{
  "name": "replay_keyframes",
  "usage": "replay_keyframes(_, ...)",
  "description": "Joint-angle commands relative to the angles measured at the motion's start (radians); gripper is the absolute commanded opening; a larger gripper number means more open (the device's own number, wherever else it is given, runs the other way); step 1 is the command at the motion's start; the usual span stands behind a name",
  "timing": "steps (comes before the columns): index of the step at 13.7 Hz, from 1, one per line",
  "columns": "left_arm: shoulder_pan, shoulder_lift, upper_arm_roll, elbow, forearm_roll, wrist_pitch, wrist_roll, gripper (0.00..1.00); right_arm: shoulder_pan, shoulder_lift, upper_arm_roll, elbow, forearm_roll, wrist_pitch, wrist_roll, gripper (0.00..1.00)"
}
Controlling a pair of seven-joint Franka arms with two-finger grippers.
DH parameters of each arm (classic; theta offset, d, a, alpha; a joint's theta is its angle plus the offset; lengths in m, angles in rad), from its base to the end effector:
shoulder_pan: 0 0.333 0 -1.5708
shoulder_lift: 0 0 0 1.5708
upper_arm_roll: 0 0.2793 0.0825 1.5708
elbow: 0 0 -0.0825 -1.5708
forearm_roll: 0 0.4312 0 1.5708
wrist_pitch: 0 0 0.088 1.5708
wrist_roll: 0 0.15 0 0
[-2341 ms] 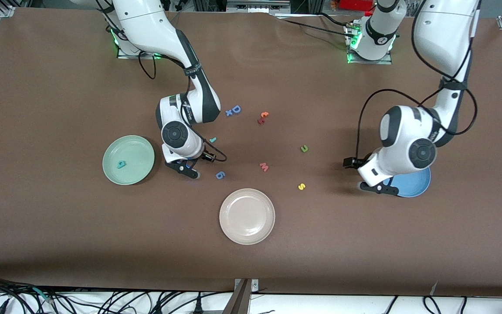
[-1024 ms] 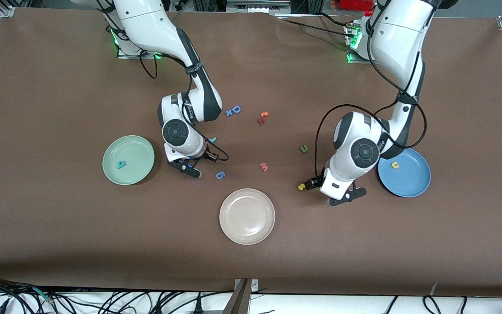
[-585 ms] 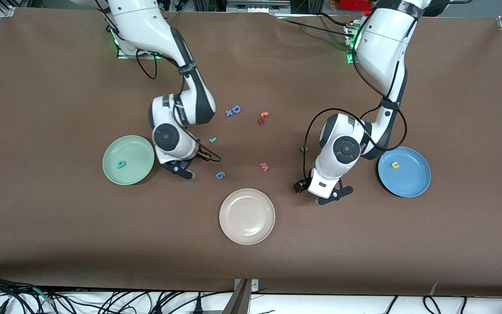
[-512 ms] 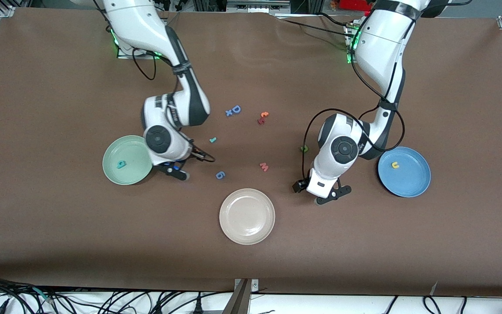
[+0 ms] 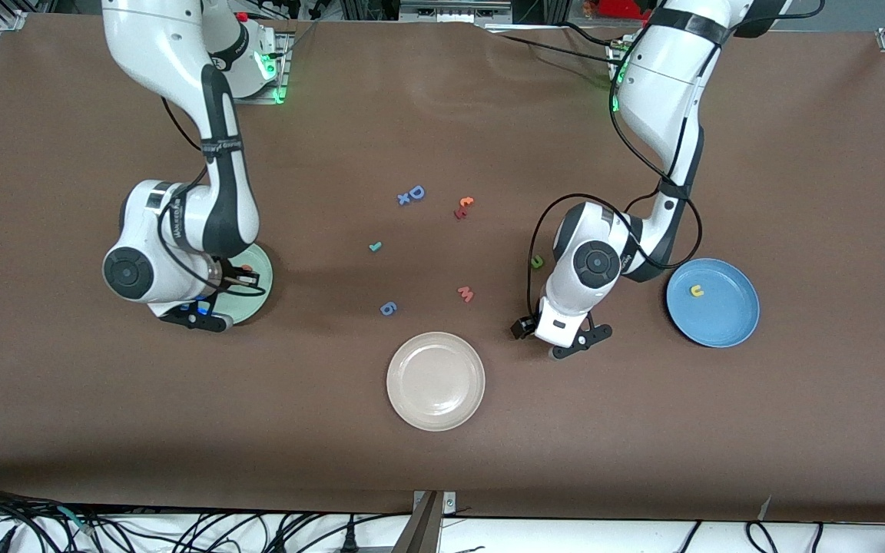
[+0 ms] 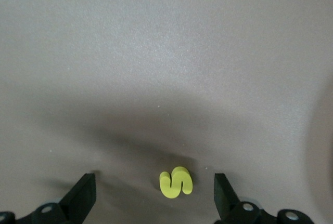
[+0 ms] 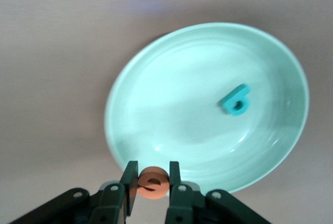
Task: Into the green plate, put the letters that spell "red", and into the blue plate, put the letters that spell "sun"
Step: 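Place the orange e in the green plate with the right gripper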
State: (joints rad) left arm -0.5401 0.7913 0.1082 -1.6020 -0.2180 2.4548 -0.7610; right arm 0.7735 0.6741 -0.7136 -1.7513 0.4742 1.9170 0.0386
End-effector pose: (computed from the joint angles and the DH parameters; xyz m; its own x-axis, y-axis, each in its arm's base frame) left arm 0.6403 -0.3042 0.0693 0.8967 0.4426 -0.0030 0.4407 -0.8924 0.0968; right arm 0.6229 0.0808 0.1388 0.9386 -0.1760 -0.2967 -0.1647 -0.9843 0.0627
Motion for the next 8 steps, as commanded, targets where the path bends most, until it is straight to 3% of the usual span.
replay_keyframes(1, -0.018, 0.019, 0.016, 0.028, -0.034, 0.003, -0.011, 1.00, -0.026, 0.057, 0.008, 0.003, 0.026, 0.060, -0.078, 0.10)
replay_keyframes(3, -0.018, 0.020, 0.016, 0.028, -0.034, 0.003, -0.023, 0.93, -0.049, 0.073, 0.019, 0.003, 0.027, 0.074, -0.111, 0.12)
replay_keyframes(4, -0.018, 0.020, 0.016, 0.028, -0.035, 0.003, -0.034, 0.80, -0.051, 0.073, 0.025, 0.003, 0.027, 0.071, -0.111, 0.23)
replay_keyframes(6, -0.018, 0.020, 0.016, 0.028, -0.035, 0.003, -0.035, 0.57, -0.048, 0.071, 0.029, 0.003, 0.027, 0.063, -0.106, 0.67)
replay_keyframes(7, -0.018, 0.020, 0.016, 0.028, -0.037, 0.003, -0.037, 0.48, -0.040, 0.064, 0.028, 0.003, 0.027, 0.056, -0.095, 0.80)
replay_keyframes(8, -0.018, 0.020, 0.016, 0.028, -0.038, 0.003, -0.037, 0.47, -0.025, 0.047, 0.028, 0.006, 0.030, 0.027, -0.079, 0.83)
